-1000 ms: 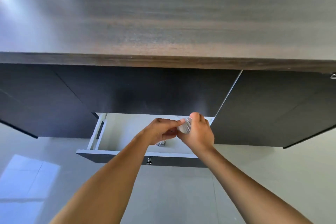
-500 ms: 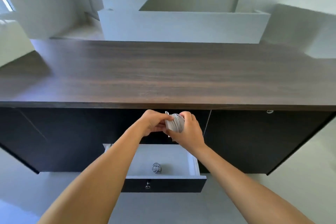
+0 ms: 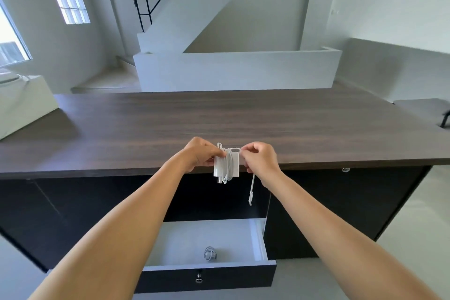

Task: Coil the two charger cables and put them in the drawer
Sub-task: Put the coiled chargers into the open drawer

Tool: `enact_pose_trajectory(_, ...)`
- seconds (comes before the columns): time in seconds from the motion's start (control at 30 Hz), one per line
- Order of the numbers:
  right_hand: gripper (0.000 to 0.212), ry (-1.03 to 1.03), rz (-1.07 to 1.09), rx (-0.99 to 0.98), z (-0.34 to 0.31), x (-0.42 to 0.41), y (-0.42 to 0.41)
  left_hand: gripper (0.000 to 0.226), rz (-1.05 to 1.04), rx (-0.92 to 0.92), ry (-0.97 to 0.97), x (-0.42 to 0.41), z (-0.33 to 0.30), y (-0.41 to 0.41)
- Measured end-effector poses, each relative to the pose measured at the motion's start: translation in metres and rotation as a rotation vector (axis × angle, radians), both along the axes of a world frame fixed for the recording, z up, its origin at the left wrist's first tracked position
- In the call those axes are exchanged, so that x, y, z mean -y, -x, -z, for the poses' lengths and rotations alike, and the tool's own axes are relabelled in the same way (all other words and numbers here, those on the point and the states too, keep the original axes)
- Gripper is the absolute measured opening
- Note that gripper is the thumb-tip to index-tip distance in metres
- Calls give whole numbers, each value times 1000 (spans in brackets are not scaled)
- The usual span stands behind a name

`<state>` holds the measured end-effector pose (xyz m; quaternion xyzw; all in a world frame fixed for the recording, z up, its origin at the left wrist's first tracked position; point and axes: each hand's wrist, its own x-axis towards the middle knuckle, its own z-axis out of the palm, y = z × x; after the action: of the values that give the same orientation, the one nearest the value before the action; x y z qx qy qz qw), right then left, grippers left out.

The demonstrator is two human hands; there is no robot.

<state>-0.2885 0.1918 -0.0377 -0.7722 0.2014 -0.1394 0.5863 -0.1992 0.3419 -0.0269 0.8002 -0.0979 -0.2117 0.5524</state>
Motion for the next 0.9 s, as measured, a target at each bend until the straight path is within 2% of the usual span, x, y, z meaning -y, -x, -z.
enact_pose_trajectory(0.07, 9, -111, 24, -22, -14, -3, -4, 21, -13, 42, -14, 2, -2, 0)
enact_pose_trajectory(0.23, 15, -595, -13, -50, -38, -12, -5, 13, -60, 202, -96, 5, -8, -4)
enact_pose_trajectory(0.3, 14, -674, -62, -76, -39, -12, -3, 14, -133, 207, -83, 3, -10, -9)
enact_pose_trajectory(0.4, 10, -730, -166, -136, -40, -11, 4, 14, -261, 118, 64, -2, -19, -14)
enact_pose_trajectory(0.5, 7, -714, -291, -200, -41, -12, 11, 15, -316, 22, 236, -9, -33, -15)
enact_pose_trajectory(0.7, 27, -540, -524, -312, -25, -7, 16, 16, -278, -80, 453, -29, -56, -15)
enact_pose_trajectory(0.83, 26, -300, -541, -204, -19, -10, 10, 17, -152, -117, 459, -43, -62, -12)
enact_pose_trajectory(0.9, 26, -31, -553, -127, -19, -15, 7, 21, -56, -128, 432, -50, -62, -10)
